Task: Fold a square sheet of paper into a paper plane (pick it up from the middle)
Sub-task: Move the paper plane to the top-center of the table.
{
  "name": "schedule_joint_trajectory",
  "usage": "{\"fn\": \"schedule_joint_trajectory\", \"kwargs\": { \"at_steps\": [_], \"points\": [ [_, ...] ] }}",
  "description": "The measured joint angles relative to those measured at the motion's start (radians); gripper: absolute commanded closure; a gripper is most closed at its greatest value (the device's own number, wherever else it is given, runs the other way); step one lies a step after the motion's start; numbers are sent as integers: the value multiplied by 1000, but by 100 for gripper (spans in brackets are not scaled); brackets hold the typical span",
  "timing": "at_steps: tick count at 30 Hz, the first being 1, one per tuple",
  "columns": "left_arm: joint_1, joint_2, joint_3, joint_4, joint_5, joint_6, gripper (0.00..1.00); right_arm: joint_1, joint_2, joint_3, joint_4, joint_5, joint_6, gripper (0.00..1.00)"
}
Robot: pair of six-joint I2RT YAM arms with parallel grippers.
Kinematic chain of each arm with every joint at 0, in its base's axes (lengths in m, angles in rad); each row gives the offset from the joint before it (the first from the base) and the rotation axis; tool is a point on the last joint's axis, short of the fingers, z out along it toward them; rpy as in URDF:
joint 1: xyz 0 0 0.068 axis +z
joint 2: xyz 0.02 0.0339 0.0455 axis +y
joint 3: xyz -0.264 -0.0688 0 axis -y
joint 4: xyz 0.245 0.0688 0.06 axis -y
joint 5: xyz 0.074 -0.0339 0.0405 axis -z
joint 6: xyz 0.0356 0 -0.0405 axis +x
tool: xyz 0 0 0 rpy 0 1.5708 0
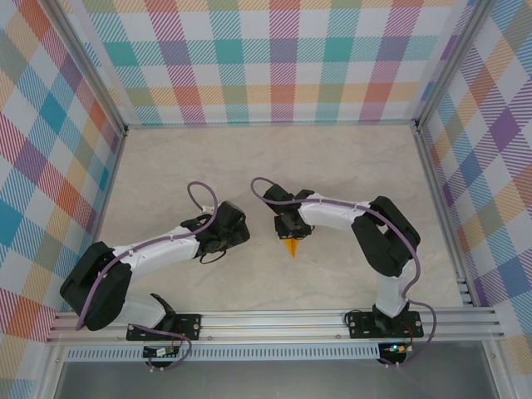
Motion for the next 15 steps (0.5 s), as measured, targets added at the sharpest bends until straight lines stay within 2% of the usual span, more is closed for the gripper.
{"fn": "schedule_joint_trajectory", "kwargs": {
  "at_steps": [7,15],
  "points": [
    [0,0,0,-3,0,0,26,0,14,12,-8,-6,-7,66],
    [0,0,0,-3,0,0,25,1,23,21,-13,-8,-6,70]
  ]
}}
